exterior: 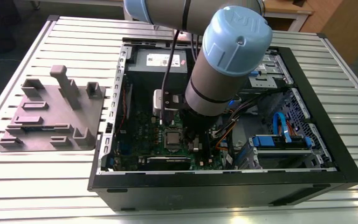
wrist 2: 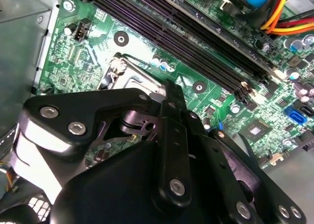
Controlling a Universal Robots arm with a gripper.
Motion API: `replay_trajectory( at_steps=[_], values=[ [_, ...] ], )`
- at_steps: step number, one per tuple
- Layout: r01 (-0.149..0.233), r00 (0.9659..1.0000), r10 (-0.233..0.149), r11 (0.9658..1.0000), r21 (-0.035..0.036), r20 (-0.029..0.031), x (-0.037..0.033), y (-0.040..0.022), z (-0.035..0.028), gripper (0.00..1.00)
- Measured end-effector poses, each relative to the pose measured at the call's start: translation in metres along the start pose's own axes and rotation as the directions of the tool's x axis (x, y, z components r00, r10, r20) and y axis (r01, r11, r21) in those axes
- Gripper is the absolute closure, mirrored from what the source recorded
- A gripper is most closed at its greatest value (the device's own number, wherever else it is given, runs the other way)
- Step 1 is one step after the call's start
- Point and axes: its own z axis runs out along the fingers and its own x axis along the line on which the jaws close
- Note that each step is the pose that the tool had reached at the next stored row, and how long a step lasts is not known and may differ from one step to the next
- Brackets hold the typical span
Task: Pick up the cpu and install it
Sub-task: 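Install the first cpu locking lever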
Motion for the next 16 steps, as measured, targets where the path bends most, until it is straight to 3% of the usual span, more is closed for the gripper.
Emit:
replay_trajectory(
  at_steps=[16],
  values=[
    [0.036, 0.9994, -0.036, 0.9994, -0.0027, -0.0037, 0.0044, -0.0036, 0.0073, 0.89]
  ],
)
